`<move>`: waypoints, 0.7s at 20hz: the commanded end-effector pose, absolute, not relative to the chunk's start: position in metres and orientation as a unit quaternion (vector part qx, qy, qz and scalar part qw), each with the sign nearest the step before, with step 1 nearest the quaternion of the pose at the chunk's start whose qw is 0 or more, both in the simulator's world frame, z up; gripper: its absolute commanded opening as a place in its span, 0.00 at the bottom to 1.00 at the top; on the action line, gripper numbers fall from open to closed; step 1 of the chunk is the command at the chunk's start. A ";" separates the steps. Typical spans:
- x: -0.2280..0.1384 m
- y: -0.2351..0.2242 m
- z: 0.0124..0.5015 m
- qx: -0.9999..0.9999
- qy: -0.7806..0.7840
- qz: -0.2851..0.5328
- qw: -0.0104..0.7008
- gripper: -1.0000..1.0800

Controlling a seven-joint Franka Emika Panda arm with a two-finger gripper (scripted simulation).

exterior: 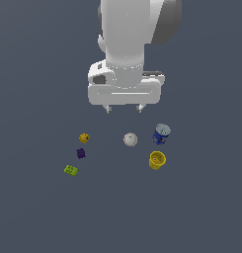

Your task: Pick up a designated object from a clutter of objects.

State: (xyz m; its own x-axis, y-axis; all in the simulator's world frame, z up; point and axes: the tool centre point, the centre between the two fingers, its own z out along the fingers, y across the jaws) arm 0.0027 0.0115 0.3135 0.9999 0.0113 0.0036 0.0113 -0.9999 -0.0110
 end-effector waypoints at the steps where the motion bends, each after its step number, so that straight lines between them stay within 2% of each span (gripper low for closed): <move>1: 0.003 0.011 0.313 -1.000 -0.006 -0.002 0.005 0.96; 14: -0.001 0.018 0.296 -1.000 0.011 0.010 0.018 0.96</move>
State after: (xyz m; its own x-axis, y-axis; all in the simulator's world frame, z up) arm -0.0008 0.0183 0.2963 0.9996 -0.0201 -0.0204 -0.0208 -0.9991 -0.0359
